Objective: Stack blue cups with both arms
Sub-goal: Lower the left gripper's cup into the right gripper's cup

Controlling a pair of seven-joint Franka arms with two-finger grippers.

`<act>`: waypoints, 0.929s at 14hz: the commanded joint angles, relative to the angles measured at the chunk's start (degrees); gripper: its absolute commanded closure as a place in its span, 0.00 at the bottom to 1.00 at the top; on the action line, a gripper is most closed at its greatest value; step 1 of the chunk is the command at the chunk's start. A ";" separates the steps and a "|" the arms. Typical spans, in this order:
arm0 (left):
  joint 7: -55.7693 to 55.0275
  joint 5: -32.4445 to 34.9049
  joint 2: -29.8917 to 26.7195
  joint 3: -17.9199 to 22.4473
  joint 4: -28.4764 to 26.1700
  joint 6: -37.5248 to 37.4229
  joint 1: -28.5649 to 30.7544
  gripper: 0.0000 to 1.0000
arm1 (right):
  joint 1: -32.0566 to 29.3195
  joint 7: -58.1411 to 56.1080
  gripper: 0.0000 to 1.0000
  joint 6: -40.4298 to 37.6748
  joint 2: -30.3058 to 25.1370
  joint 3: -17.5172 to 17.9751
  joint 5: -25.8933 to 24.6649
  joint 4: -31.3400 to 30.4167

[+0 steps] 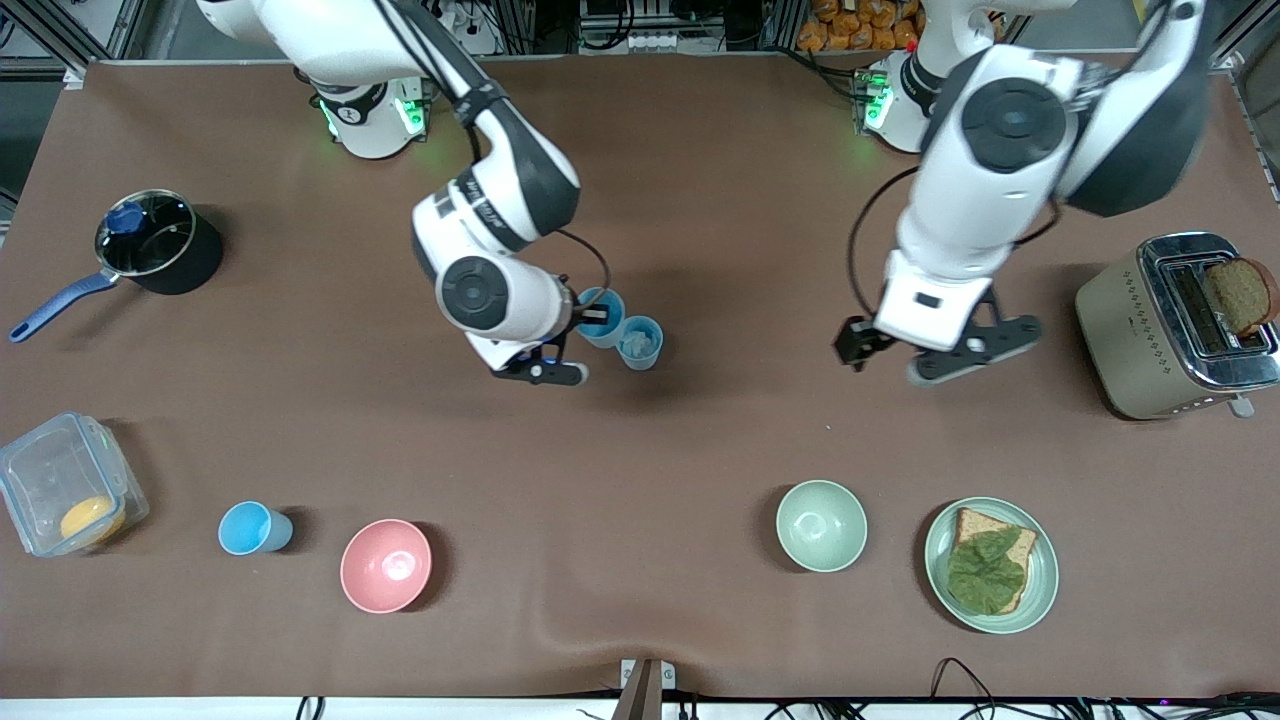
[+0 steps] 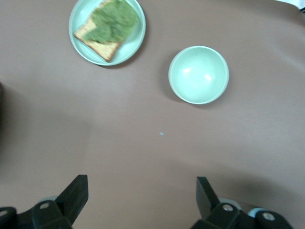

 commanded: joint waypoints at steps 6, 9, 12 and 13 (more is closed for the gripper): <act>12.36 -0.35 -4.75 -0.80 -1.74 -6.42 8.16 0.00 | 3.13 5.61 1.00 0.58 5.13 -0.65 0.86 6.16; 15.60 -1.22 -6.24 -0.89 -1.65 -7.03 9.05 0.00 | 3.13 5.61 1.00 0.67 6.02 -0.74 0.95 6.16; 20.35 -5.97 -8.61 -0.80 -1.30 -8.52 11.68 0.00 | 3.39 5.61 1.00 1.46 6.37 -0.74 0.95 6.16; 21.15 -6.06 -9.14 -0.62 -1.12 -9.40 11.77 0.00 | 3.31 5.61 1.00 1.55 6.63 -0.74 0.95 6.16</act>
